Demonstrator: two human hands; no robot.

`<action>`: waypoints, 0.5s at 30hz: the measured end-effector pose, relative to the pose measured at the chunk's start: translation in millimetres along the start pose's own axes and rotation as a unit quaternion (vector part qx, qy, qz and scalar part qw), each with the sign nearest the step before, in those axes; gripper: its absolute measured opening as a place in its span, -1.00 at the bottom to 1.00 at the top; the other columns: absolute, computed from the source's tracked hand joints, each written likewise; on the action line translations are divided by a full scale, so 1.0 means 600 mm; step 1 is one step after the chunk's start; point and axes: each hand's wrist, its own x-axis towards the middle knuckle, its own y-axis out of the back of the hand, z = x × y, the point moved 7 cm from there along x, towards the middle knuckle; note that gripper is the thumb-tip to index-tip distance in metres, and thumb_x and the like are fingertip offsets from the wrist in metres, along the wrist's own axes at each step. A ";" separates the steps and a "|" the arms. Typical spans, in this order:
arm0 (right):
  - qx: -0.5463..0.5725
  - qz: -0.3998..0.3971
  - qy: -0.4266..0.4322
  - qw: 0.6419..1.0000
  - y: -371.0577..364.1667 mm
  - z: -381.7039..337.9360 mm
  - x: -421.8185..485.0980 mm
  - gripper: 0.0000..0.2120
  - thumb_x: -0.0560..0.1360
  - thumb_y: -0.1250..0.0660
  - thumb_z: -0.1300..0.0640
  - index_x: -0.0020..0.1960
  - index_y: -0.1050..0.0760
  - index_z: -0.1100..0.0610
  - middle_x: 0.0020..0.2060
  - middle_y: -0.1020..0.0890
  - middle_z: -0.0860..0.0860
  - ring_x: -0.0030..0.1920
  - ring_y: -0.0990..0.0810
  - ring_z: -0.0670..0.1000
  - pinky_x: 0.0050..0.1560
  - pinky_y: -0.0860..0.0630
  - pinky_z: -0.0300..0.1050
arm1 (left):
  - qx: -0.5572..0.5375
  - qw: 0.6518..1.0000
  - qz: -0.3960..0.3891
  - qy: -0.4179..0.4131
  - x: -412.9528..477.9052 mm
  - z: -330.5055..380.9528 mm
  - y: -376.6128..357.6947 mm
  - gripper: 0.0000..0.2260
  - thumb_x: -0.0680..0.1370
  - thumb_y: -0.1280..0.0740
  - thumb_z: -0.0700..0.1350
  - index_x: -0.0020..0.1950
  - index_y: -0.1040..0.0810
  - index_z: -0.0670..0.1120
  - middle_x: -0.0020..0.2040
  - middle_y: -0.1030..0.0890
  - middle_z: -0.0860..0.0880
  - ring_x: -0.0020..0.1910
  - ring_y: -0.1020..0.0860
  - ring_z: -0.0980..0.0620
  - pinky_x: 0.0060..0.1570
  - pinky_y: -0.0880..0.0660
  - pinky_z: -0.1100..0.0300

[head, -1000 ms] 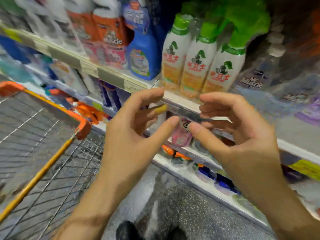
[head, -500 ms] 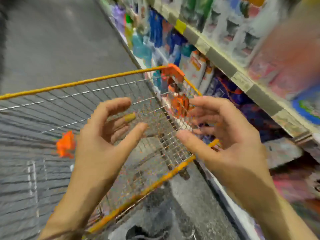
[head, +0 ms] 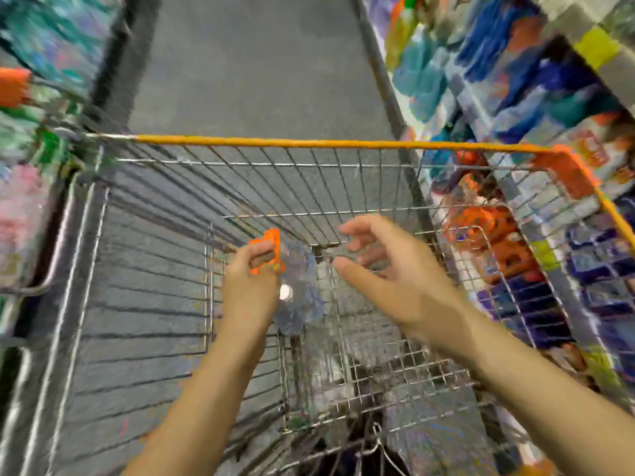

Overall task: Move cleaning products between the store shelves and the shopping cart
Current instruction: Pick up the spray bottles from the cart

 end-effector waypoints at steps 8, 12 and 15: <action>-0.205 -0.181 -0.152 0.950 -0.213 0.280 0.080 -0.38 0.50 -0.38 0.02 0.43 -0.15 0.14 0.29 -0.41 0.12 0.21 -0.48 0.20 0.04 -0.47 0.02 | 0.283 0.946 -0.040 0.154 0.054 -0.209 -0.072 -0.65 0.58 -0.22 -0.22 0.33 -0.37 -0.34 0.31 -0.43 -0.31 0.24 -0.44 -0.28 -0.07 -0.30 0.17; -0.246 -0.154 -0.154 0.944 -0.269 0.370 0.102 -0.44 0.47 -0.40 -0.02 0.31 -0.21 0.15 0.20 -0.44 0.15 0.11 -0.51 0.24 -0.07 -0.48 0.02 | 0.354 0.921 -0.038 0.156 0.085 -0.264 -0.083 -0.68 0.55 -0.19 -0.28 0.27 -0.40 -0.37 0.25 -0.45 -0.35 0.15 -0.46 -0.26 -0.18 -0.15 0.26; -0.255 -0.139 -0.153 0.945 -0.292 0.396 0.112 -0.45 0.47 -0.40 0.02 0.34 -0.22 0.14 0.23 -0.42 0.12 0.15 -0.48 0.22 0.00 -0.47 0.05 | 0.385 0.911 -0.037 0.142 0.084 -0.269 -0.092 -0.65 0.56 -0.21 -0.24 0.31 -0.36 -0.35 0.28 -0.38 -0.32 0.20 -0.40 -0.24 -0.01 -0.29 0.13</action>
